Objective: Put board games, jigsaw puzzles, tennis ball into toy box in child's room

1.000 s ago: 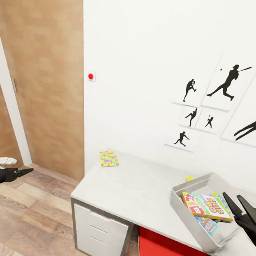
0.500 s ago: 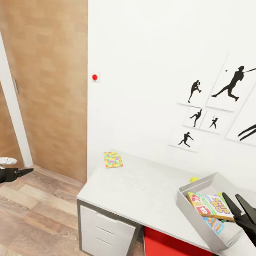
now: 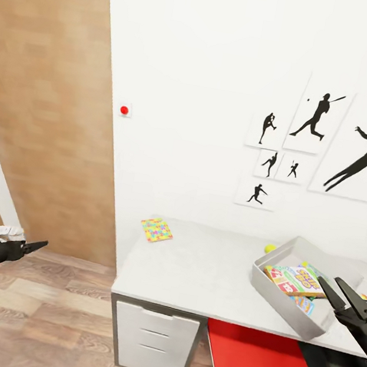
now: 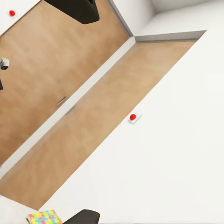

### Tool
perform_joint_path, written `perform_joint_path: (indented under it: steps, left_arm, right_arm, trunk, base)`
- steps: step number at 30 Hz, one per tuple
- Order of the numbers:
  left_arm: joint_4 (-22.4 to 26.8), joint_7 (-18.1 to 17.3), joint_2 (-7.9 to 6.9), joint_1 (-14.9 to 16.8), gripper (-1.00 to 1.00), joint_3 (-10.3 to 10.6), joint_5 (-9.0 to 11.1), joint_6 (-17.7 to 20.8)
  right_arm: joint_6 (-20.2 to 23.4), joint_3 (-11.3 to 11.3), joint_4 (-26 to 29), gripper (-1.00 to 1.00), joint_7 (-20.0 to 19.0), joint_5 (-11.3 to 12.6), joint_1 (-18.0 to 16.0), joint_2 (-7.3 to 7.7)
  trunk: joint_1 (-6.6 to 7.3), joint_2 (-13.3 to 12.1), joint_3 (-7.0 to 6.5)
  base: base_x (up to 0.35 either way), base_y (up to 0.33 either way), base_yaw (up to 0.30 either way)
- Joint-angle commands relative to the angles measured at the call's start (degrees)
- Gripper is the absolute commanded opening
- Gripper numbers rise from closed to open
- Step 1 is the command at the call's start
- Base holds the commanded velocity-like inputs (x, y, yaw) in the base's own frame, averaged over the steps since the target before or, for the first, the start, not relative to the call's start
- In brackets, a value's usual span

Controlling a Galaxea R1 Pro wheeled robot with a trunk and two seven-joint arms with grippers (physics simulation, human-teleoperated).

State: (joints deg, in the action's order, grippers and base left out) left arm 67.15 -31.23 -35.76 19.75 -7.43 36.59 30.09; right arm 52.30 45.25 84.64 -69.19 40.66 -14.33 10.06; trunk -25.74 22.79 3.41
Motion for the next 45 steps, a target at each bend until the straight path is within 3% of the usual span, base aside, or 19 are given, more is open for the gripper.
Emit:
perform_joint_path:
  steps: [1,23,35,45]
  left_arm:
    - [0.0,-0.1,0.01,0.0,1.00,-0.1,0.4,0.4]
    - [0.0,-0.1,-0.02,0.0,1.00,-0.1,0.4,0.3]
    - [0.0,-0.1,-0.02,0.0,1.00,-0.1,0.5,0.2]
    - [0.0,-0.1,0.04,0.0,1.00,-0.1,0.6,0.4]
  right_arm:
    - [0.3,0.0,0.0,1.00,0.0,0.1,-0.1,0.00]
    - [0.2,-0.5,0.1,1.00,0.1,0.1,-0.1,-0.04]
    - [0.1,-3.8,0.3,1.00,1.1,0.0,-0.1,-0.04]
    - [0.1,-4.2,0.5,1.00,3.2,0.0,-0.1,-0.04]
  trunk:
    - [-0.04,0.1,0.13]
    - [-0.04,0.1,0.13]
    - [-0.04,0.1,0.03]
    - [-0.04,0.1,-0.28]
  base:
    - [0.030,0.294,-0.276]
    - [0.099,0.308,-0.244]
    - [0.149,0.262,0.035]
    - [0.114,-0.005,0.209]
